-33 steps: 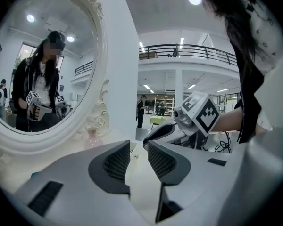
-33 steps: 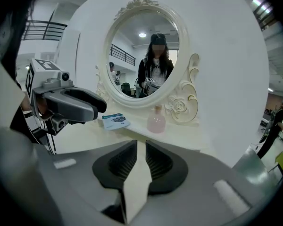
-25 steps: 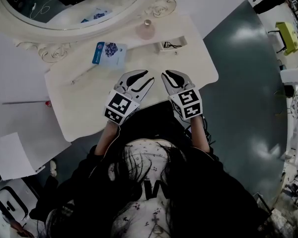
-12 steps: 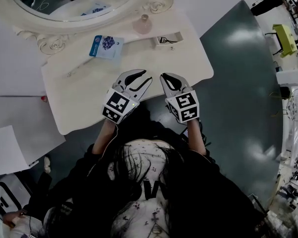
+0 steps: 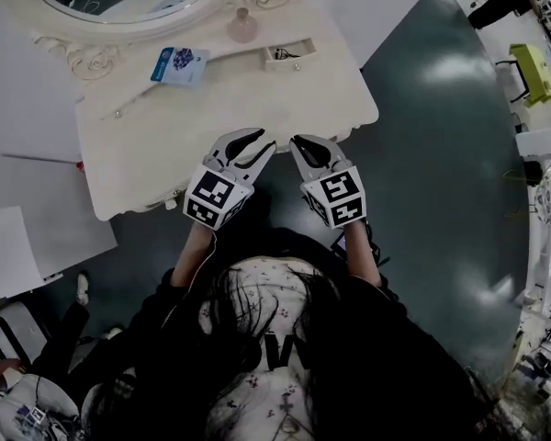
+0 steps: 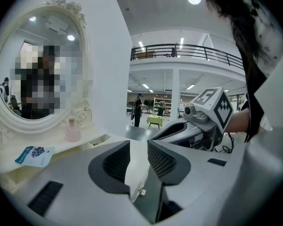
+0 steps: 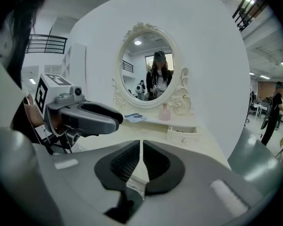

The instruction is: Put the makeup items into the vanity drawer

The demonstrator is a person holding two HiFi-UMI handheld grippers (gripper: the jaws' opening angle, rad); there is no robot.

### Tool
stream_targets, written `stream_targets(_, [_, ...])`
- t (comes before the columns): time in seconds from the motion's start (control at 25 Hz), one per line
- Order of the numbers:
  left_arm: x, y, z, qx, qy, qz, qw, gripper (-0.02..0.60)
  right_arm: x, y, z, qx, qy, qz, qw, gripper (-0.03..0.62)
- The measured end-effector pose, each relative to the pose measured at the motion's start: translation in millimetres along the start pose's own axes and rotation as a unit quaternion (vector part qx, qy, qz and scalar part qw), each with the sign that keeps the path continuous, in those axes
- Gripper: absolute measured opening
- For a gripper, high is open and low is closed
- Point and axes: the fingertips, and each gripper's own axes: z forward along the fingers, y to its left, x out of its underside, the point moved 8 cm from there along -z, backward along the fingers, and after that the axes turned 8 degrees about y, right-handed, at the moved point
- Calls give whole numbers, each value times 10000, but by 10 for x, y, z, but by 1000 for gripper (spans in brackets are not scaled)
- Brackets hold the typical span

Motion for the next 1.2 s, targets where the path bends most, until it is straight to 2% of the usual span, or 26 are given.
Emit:
stream_targets(0.2, [127, -458, -129, -278, 39, 9, 9996, 115, 259, 58, -305, -79, -145, -44, 9999, 29])
stream_targets(0.48, [353, -996, -415, -725, 184, -147, 9971, 115, 577, 408, -611, -436, -197, -273, 9985, 29])
stream_targets(0.6, [393, -1186, -500, -807, 211, -135, 9964, 115, 660, 493, -714, -457, -241, -319, 9982, 9])
stream_targets(0.92, [402, -1367, -664, -949, 180, -61, 9953, 115, 739, 676, -917, -589, -367, -210, 9974, 9])
stream_targets(1.2, [408, -1454, -718, -816, 190, 63, 9965, 115, 764, 781, -964, -589, -383, -118, 9975, 9])
